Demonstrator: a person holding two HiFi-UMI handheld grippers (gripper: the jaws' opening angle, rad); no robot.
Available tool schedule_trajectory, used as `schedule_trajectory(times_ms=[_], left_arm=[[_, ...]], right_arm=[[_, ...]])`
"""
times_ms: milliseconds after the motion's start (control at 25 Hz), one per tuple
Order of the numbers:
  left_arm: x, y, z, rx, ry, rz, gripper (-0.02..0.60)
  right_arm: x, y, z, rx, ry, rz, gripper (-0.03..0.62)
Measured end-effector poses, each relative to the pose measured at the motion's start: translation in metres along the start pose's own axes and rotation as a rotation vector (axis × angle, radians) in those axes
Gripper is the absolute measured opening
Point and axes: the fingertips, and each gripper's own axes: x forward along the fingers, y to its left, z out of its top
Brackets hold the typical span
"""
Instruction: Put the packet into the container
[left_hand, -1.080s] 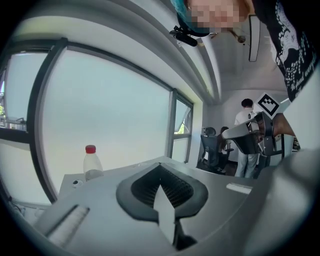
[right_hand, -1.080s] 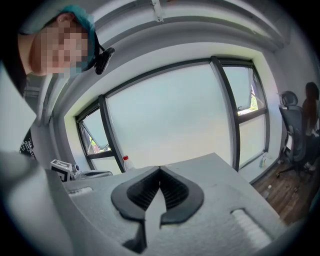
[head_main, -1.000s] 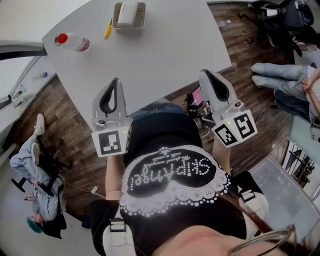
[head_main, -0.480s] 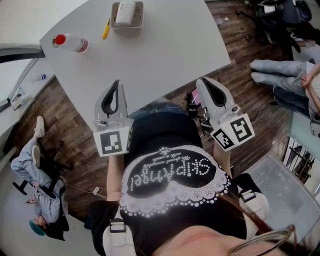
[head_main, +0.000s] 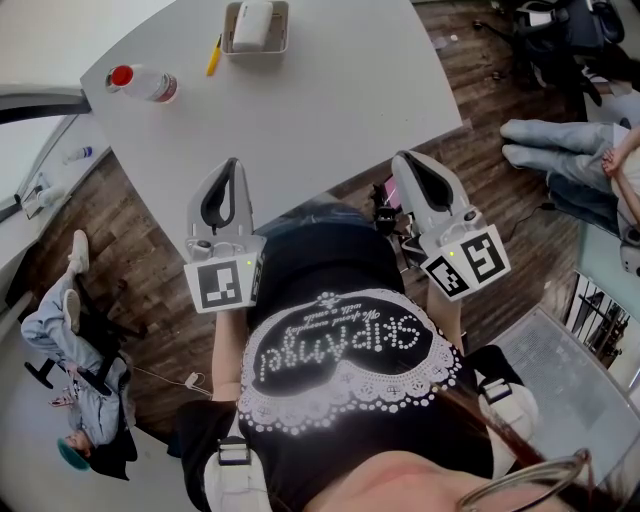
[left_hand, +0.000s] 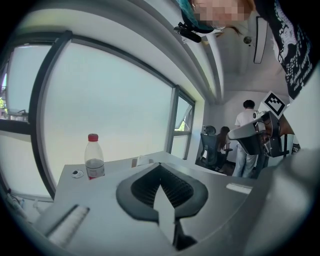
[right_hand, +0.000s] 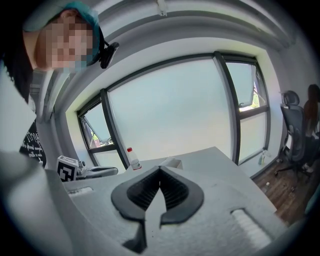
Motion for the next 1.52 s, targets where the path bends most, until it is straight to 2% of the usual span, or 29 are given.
schedule_trajectory(times_ms=[200,520,1040,1520], left_arm=[[0.0014,-0.0022,0.0003,0.011,-0.014,-0.019,0.003],[0.0027,-0.0013,0.0029,-0.012,-0.001,-0.001,0.003],[-0.0010,0.0010,-0.0015,0.016,-0.013,-0.018,0.003],[0.0010,0.0006,0.0034,-0.006,-0.027,-0.015,0.003]], right_arm=[[0.0009,-0.0003,0.0008,0.005,-0.001,0.000,0.002],[0.0014,-0.0001,-0.0011,0.004,0.005,0.005,0.003],[0.0035,0.0011,-0.0005,0.002,0.004,0.007,0.002],[0.0039,0.0022,-0.0021,-0.007,0.014,0.011,0.002]])
